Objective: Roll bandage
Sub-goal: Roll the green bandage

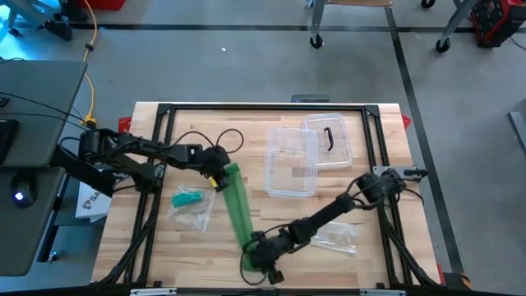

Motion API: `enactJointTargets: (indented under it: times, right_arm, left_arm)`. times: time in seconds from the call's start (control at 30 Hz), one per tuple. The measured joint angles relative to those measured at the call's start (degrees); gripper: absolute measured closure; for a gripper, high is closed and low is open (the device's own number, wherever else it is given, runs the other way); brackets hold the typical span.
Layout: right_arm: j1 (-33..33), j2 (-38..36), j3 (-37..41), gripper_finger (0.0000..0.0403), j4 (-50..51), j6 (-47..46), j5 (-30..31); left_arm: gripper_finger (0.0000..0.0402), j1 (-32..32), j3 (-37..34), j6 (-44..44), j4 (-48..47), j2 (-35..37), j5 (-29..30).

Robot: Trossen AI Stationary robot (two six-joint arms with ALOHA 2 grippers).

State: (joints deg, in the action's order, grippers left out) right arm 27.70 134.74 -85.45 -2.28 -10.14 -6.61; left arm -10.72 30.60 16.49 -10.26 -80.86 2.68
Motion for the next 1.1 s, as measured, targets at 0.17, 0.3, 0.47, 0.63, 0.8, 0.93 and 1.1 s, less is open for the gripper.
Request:
enactJointTargets:
  times: [0.17,0.3,0.47,0.63,0.8,0.93,1.1]
  right_arm:
    - [-1.80,0.18,0.07,0.0402,-3.40,0.13,0.63]
    - [-2.80,-0.36,0.07,0.0390,-2.90,0.46,0.50]
    - [-3.99,-1.91,0.17,0.0339,-1.74,1.65,0.04]
    - [-6.32,-2.29,0.17,0.0272,-0.88,1.60,-2.32]
    - [-8.87,-2.45,0.07,0.0223,0.41,2.65,-2.53]
    - [-10.17,-2.45,0.04,0.0216,0.45,3.55,1.76]
    - [-11.36,-2.55,0.04,0.0218,0.62,5.48,6.29]
  left_arm:
    - [0.0312,4.10,2.00,-0.04,-0.85,0.00,1.38]
    - [0.0312,6.39,3.68,-0.04,-1.48,0.00,1.46]
    - [0.0311,8.37,4.49,-0.63,-2.01,0.00,1.48]
    - [0.0309,9.56,4.49,-1.62,-4.01,-0.02,3.77]
    - [0.0308,11.05,4.49,-1.56,-4.70,-0.02,4.82]
    - [0.0308,12.33,4.49,-0.56,-4.61,-0.02,4.91]
    - [0.0308,13.72,4.49,1.03,-4.73,-0.02,5.16]
